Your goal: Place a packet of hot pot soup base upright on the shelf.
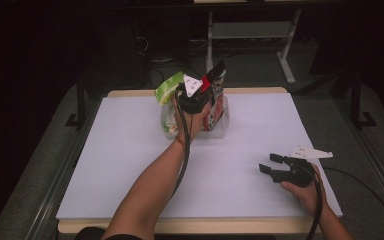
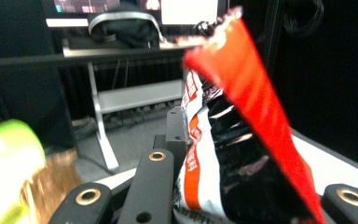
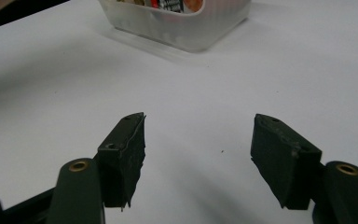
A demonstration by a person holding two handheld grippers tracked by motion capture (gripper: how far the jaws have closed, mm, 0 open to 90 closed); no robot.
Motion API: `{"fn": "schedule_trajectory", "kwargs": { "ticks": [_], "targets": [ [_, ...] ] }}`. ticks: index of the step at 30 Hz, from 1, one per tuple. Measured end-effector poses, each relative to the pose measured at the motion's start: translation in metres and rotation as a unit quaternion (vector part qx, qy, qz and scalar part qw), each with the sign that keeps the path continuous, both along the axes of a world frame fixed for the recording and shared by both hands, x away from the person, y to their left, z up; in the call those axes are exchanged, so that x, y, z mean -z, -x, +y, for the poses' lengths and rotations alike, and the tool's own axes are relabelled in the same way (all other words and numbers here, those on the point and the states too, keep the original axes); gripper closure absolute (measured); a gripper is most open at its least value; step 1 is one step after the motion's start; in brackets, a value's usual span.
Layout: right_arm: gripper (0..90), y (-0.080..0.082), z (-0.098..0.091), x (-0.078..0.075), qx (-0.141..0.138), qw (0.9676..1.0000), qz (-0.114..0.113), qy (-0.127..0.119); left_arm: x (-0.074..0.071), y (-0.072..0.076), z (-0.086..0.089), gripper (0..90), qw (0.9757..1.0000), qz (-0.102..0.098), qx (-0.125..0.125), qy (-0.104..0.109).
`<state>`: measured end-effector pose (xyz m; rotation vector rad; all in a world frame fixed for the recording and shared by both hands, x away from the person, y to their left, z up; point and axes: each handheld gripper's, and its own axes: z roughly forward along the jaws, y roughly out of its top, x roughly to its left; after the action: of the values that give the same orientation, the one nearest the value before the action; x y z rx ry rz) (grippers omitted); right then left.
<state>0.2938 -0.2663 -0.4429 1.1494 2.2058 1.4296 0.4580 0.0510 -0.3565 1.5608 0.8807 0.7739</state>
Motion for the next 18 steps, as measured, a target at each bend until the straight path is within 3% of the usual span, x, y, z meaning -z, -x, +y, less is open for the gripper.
{"fn": "schedule_trajectory", "kwargs": {
  "ticks": [1,3,7,9,12,18],
  "targets": [
    [34.6,0.0,0.0,0.0,0.0,1.0,0.0,-0.001,-0.001,0.001,0.0,79.1,1.0,0.002,0.003,0.004],
    [34.5,0.0,0.0,0.001,0.001,1.0,0.001,-0.002,-0.002,0.003,-0.005,78.5,0.9998,-0.004,0.013,-0.014],
    [34.4,-0.001,0.0,0.001,0.0,1.0,0.004,0.001,-0.001,0.003,-0.008,77.6,0.9995,-0.001,0.02,-0.025],
    [34.4,0.0,0.001,0.001,-0.001,1.0,0.002,0.003,0.007,0.0,-0.005,76.6,0.9995,0.015,0.018,-0.021],
    [34.5,0.0,0.001,0.0,-0.001,1.0,0.003,0.003,0.01,-0.001,0.003,76.4,0.9997,0.02,0.015,-0.003],
    [34.5,0.0,0.001,0.001,0.001,1.0,0.002,0.006,0.012,0.0,0.007,73.1,0.9992,0.025,0.028,-0.012]
  ]
}}
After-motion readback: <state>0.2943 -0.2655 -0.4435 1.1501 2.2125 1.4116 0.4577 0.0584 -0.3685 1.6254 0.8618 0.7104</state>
